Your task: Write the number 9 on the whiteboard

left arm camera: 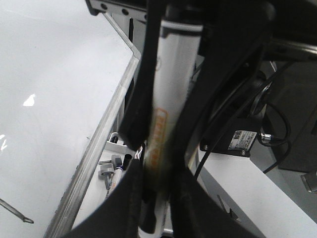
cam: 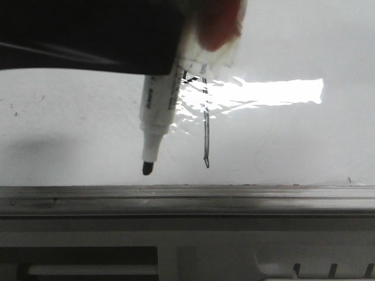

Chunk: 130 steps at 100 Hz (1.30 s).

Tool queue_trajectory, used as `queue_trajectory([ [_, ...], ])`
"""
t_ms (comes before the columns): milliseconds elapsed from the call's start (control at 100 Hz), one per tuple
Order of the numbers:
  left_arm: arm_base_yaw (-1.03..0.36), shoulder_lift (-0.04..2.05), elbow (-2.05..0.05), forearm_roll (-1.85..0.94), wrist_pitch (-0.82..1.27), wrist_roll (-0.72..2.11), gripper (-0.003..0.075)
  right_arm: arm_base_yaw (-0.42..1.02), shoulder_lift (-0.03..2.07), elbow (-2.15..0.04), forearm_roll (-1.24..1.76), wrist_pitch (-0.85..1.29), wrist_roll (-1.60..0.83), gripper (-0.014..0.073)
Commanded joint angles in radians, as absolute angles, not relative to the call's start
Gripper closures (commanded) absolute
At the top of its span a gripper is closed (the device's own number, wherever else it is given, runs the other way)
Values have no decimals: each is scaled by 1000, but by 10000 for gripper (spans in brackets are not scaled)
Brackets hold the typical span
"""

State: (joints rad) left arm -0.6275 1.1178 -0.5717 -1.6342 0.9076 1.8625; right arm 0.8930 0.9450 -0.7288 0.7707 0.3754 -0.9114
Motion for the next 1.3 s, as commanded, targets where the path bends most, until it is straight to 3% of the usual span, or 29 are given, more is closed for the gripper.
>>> queue_trajectory([
  [0, -634, 1106, -599, -1714, 953, 1843, 738, 894, 936, -765, 797, 320, -933, 661],
  [220, -634, 1106, -599, -1714, 958, 1843, 738, 894, 936, -765, 814, 316, -933, 657],
  [300, -634, 1106, -599, -1714, 958, 1843, 738, 894, 936, -765, 814, 316, -933, 620],
  [370, -634, 1106, -599, -1717, 958, 1843, 738, 894, 936, -765, 814, 316, -933, 519],
  [520, -634, 1106, -599, -1717, 961, 1843, 738, 894, 936, -765, 814, 303, -933, 208],
  [610, -634, 1106, -599, -1717, 961, 1843, 738, 894, 935, -765, 814, 278, -933, 122],
  [950, -625, 1106, -599, -1717, 961, 1843, 738, 883, 861, -765, 783, 189, -933, 114],
  [1290, -546, 1106, -544, -1706, 976, 1843, 738, 755, 704, -765, 783, 187, -933, 128],
])
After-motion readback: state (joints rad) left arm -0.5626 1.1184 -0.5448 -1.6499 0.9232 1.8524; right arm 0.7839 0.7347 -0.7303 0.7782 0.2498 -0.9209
